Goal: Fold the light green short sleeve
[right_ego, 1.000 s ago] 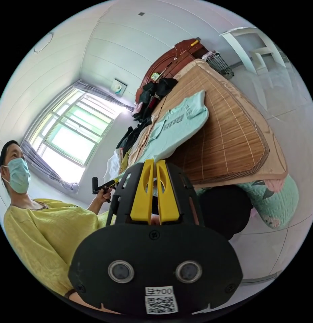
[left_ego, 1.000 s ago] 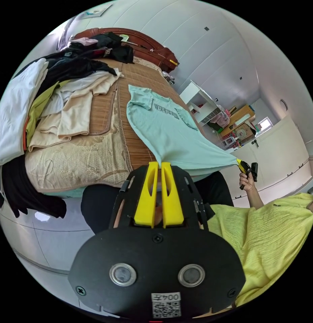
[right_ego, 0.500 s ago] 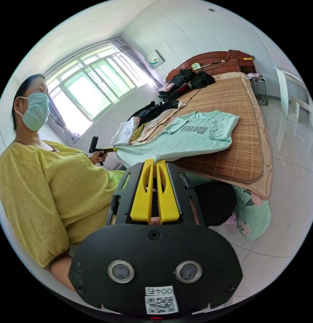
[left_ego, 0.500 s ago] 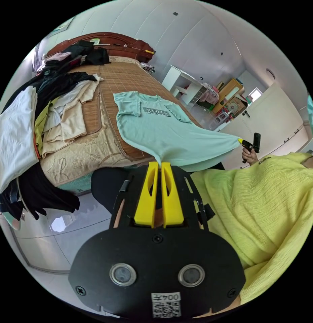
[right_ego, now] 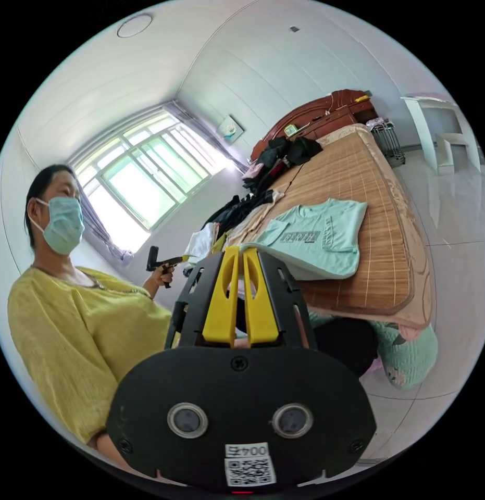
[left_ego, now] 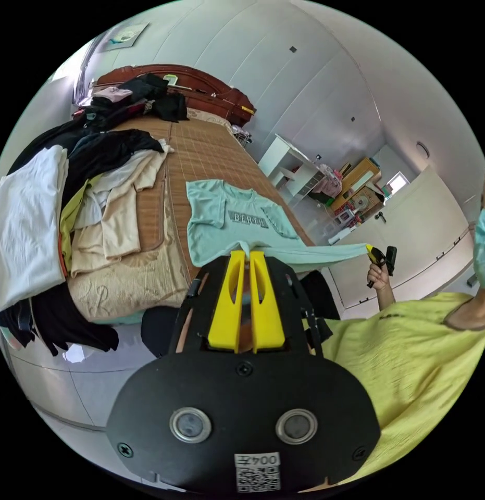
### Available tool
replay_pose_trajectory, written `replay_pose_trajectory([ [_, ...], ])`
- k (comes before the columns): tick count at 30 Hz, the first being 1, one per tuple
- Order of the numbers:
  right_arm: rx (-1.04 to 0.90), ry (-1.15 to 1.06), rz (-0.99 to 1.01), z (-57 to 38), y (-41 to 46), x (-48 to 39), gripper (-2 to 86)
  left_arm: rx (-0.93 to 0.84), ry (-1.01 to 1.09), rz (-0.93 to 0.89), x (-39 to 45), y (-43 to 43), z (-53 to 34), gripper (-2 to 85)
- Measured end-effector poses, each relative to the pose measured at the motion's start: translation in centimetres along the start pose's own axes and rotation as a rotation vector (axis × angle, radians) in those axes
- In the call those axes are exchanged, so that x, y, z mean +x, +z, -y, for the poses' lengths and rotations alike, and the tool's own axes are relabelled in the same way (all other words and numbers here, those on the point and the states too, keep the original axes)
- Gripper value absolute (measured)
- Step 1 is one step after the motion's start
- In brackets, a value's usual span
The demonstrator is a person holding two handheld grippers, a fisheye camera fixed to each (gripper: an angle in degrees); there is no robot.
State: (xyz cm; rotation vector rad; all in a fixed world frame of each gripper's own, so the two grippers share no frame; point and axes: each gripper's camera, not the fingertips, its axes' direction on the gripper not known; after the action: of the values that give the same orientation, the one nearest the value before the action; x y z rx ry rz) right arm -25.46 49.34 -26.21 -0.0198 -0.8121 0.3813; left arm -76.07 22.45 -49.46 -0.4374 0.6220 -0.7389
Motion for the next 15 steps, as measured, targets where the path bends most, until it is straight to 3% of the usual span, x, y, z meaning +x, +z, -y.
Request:
replay_pose_trajectory([
  [15, 0.075, 0.232, -0.026, 16.4, 3.8, 8.6, -0.5, -0.032, 0.005, 0.166, -8.7, 13.7, 23.1, 1.1],
])
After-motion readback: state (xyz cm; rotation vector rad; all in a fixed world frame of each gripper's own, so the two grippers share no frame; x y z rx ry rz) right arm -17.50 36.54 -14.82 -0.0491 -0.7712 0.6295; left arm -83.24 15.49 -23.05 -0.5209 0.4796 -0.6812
